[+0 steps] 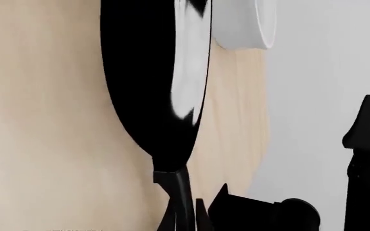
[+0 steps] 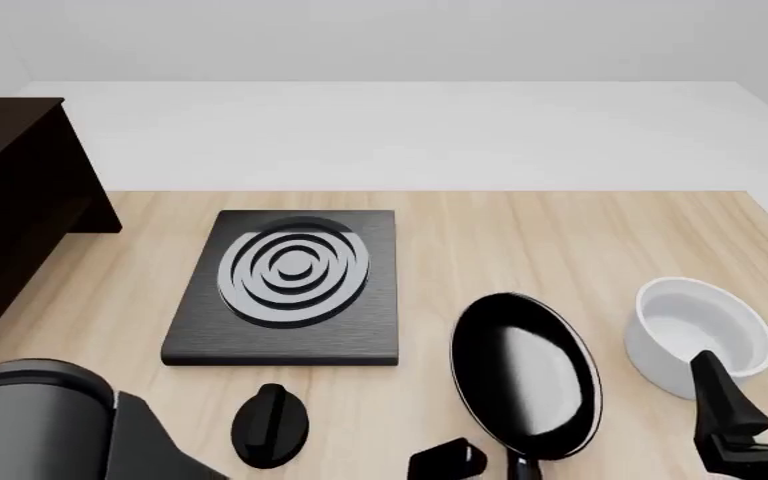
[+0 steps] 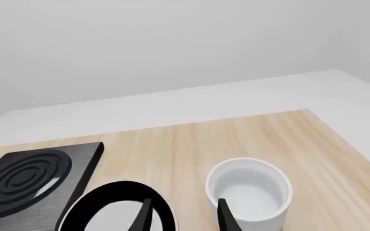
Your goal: Put the frying pan under the cabinet shelf.
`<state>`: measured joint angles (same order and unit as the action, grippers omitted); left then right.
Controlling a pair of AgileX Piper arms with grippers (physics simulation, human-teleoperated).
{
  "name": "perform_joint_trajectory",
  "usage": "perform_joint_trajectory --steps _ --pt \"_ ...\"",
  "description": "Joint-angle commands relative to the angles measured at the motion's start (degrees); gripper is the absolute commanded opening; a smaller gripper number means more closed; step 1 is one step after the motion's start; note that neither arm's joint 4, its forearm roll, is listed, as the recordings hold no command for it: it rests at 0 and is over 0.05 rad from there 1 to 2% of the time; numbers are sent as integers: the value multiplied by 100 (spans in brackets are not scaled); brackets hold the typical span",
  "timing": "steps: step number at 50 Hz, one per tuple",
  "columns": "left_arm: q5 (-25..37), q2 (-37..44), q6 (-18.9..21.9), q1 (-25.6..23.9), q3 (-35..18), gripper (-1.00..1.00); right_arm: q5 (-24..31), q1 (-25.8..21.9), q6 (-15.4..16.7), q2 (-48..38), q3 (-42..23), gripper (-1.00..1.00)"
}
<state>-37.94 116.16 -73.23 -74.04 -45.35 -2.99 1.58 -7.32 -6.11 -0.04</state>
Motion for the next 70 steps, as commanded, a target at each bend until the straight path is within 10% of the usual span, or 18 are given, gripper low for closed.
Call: perform_joint_trajectory --steps 1,41,70 --pt "42 -500 66 238 296 -100 70 7 54 86 -1 100" --pt "1509 -4026 -703 839 749 -100 369 5 290 466 4 100" --pt "2558 -6040 -1560 3398 1931 -100 127 -143 433 75 1 100"
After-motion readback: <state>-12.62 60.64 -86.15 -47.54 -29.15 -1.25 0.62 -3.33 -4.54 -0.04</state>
